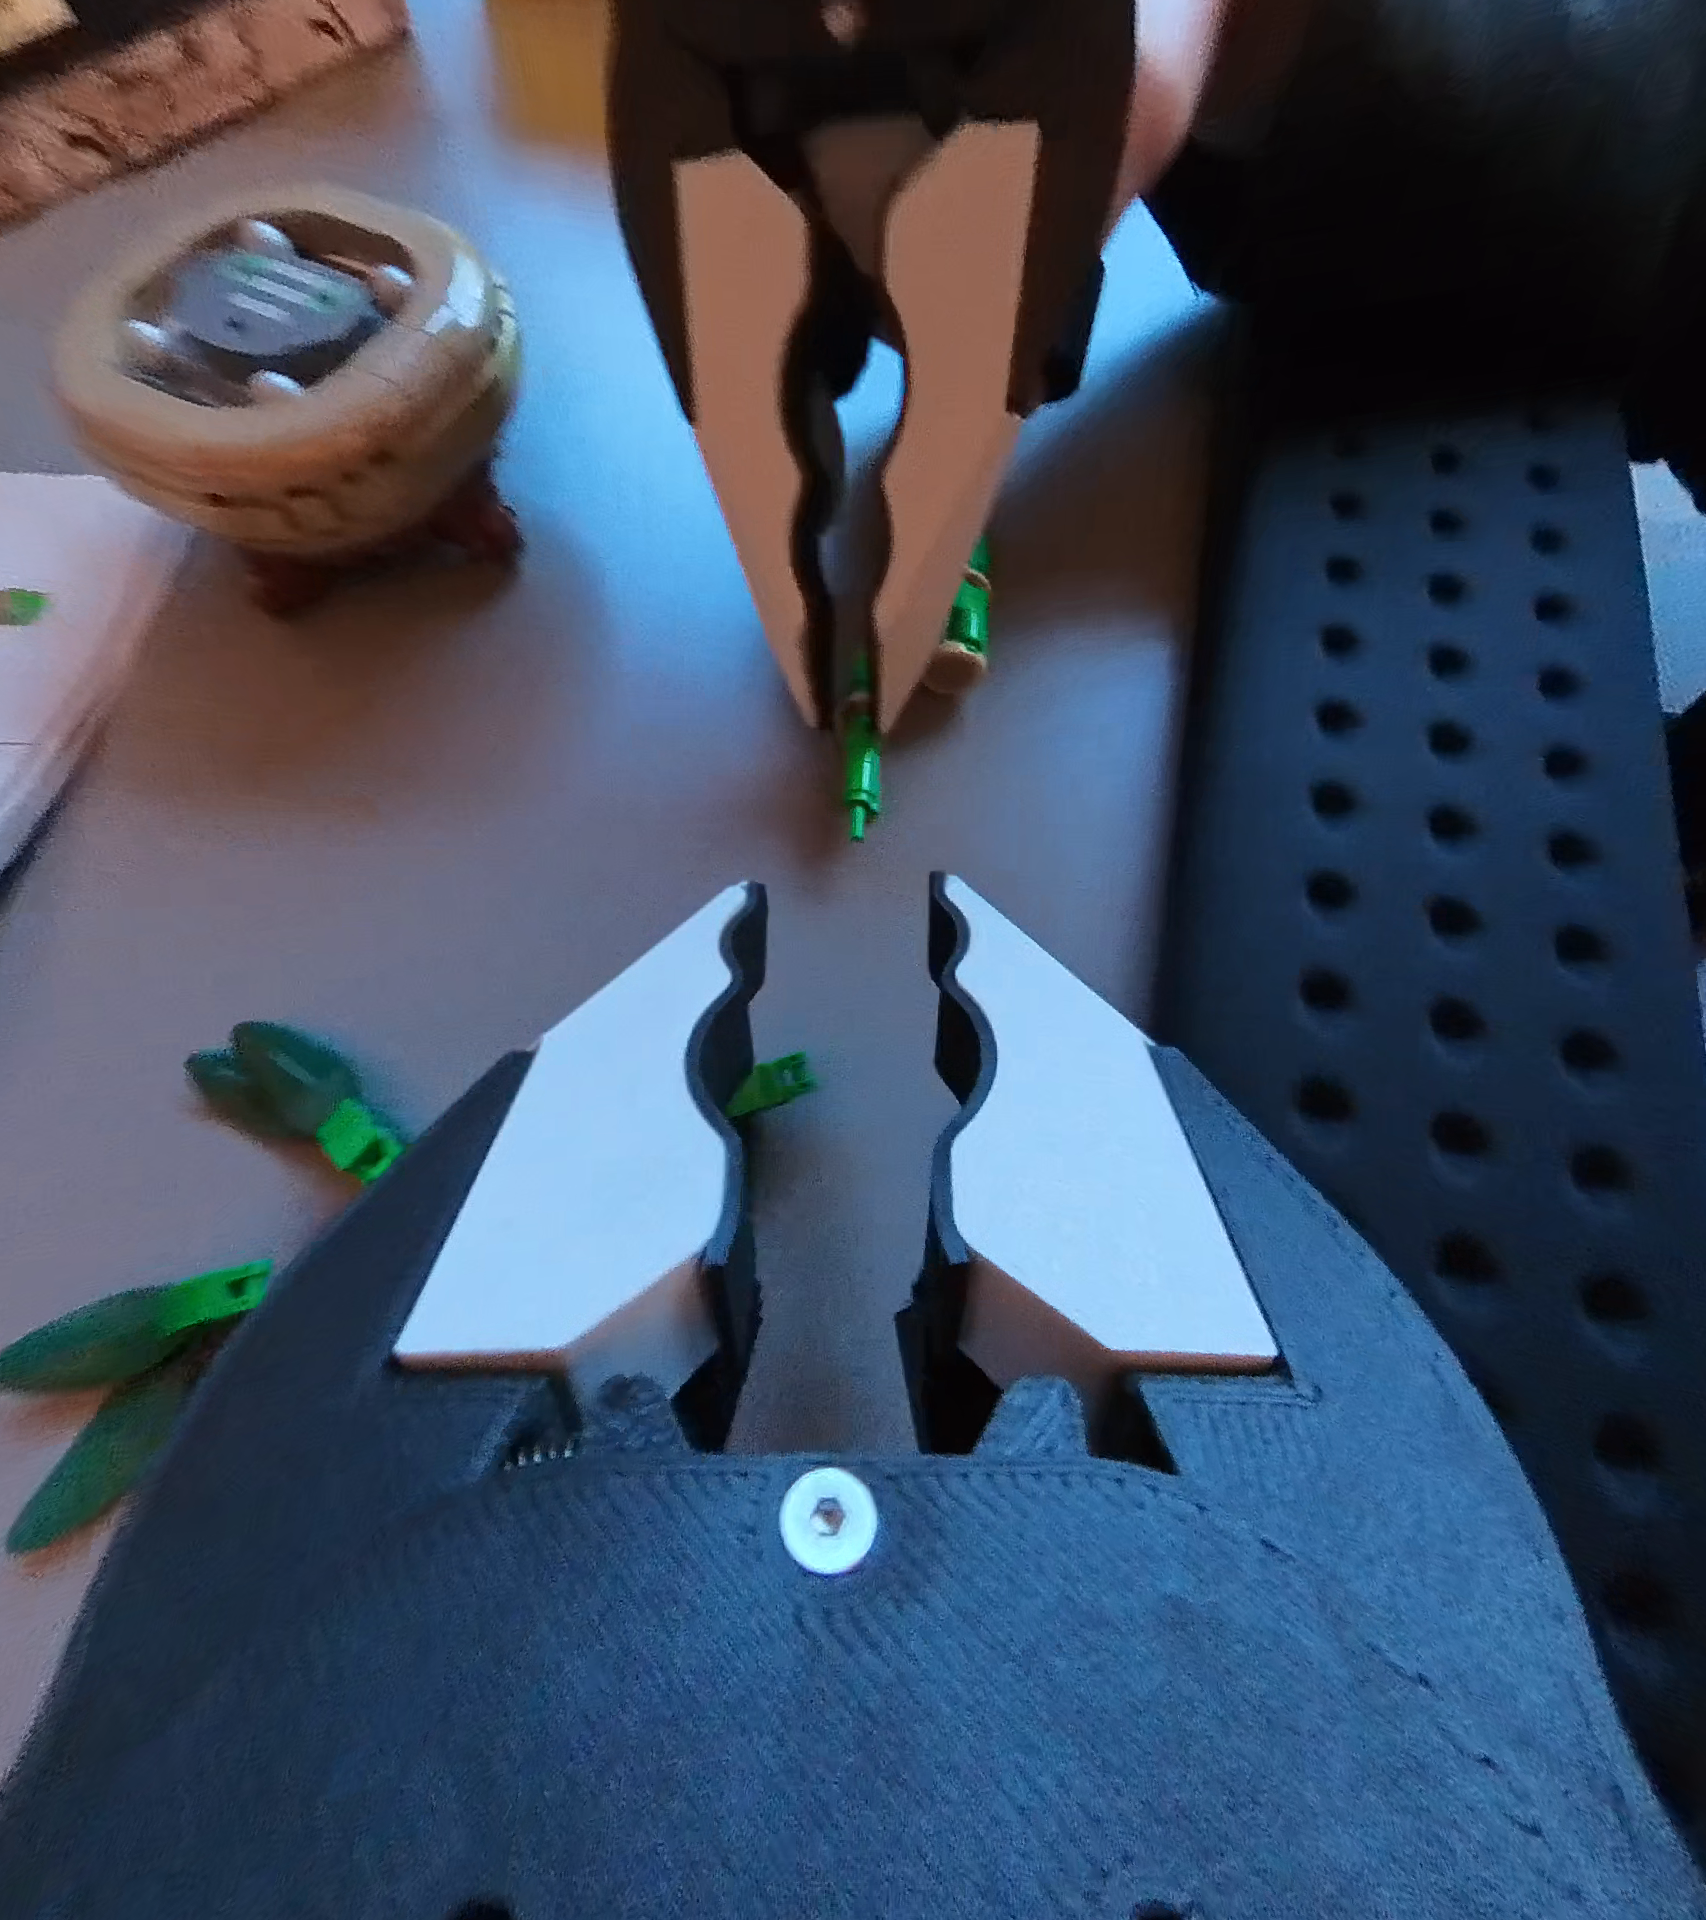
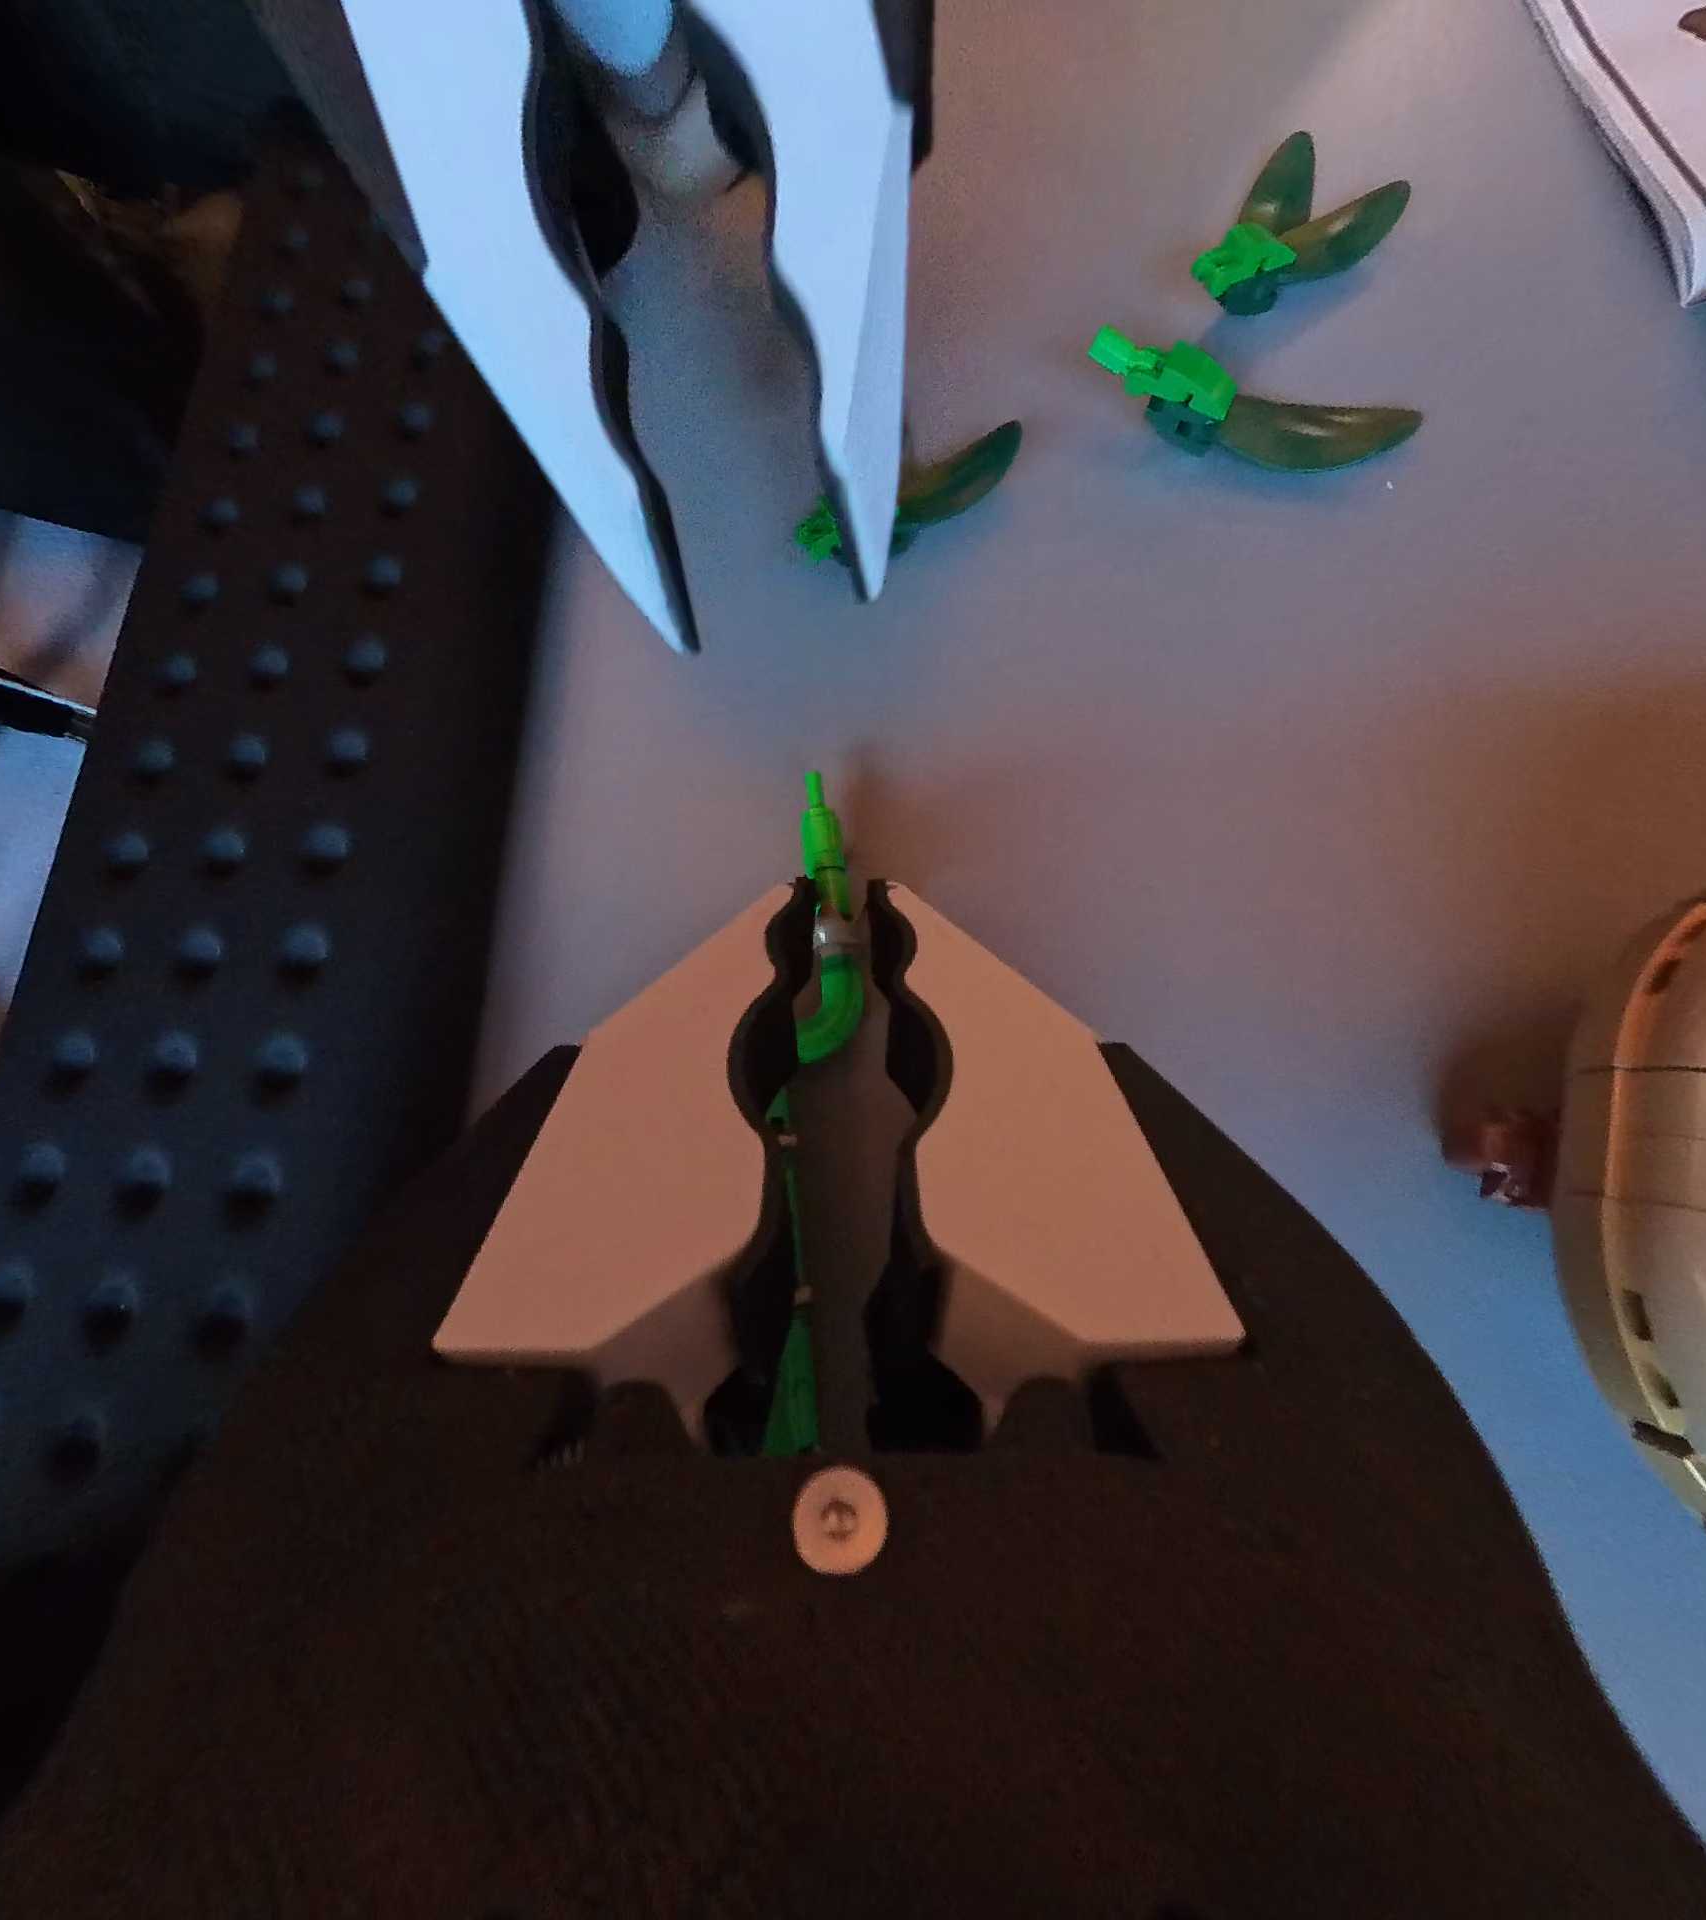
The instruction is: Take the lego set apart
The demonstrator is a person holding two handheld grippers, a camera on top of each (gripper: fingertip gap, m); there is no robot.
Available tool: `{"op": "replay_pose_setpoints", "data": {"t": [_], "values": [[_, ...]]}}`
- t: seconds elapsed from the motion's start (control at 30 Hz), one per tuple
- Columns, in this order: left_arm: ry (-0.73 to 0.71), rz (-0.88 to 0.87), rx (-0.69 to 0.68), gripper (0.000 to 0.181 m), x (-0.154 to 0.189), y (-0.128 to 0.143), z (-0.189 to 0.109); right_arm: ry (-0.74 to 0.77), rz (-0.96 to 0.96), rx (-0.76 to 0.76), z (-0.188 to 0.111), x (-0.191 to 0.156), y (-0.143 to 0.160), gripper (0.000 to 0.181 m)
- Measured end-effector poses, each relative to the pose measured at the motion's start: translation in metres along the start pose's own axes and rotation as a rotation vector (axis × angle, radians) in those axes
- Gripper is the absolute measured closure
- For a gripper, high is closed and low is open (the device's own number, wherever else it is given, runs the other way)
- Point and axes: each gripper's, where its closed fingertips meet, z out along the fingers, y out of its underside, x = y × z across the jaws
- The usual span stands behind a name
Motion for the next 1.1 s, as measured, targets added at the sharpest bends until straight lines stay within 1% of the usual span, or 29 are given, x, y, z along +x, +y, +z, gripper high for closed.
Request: {"op": "replay_pose_setpoints", "data": {"t": [0.17,0.2,0.23,0.33,0.43,0.63,0.8,0.93,1.1], "values": [[0.042,-0.002,-0.016,0.157,0.010,-0.001,0.011,-0.012,-0.020,-0.008,0.005,-0.004,-0.002,0.167],[0.044,-0.012,-0.020,0.157,0.010,-0.001,0.013,-0.020,-0.016,-0.014,0.006,-0.006,-0.002,0.169],[0.042,-0.021,-0.026,0.158,0.009,0.000,0.015,-0.028,-0.011,-0.019,0.006,-0.007,-0.003,0.175],[0.015,-0.027,-0.047,0.159,0.003,0.002,0.019,-0.013,-0.034,-0.025,0.006,-0.008,-0.007,0.176],[0.034,-0.049,-0.032,0.160,0.005,-0.001,0.019,-0.014,-0.057,-0.009,0.008,-0.012,-0.013,0.176],[0.086,-0.102,0.024,0.173,0.008,-0.010,0.013,0.012,-0.108,0.064,0.008,-0.014,-0.030,0.176],[0.057,-0.038,0.006,0.176,0.008,-0.009,0.012,0.000,-0.106,0.071,0.009,-0.015,-0.030,0.176],[0.029,0.015,0.017,0.176,0.007,-0.013,0.009,0.024,-0.159,0.082,0.008,-0.016,-0.033,0.175],[0.030,0.026,0.009,0.175,0.009,-0.012,0.010,0.055,-0.214,0.041,0.010,-0.017,-0.030,0.174]]}}
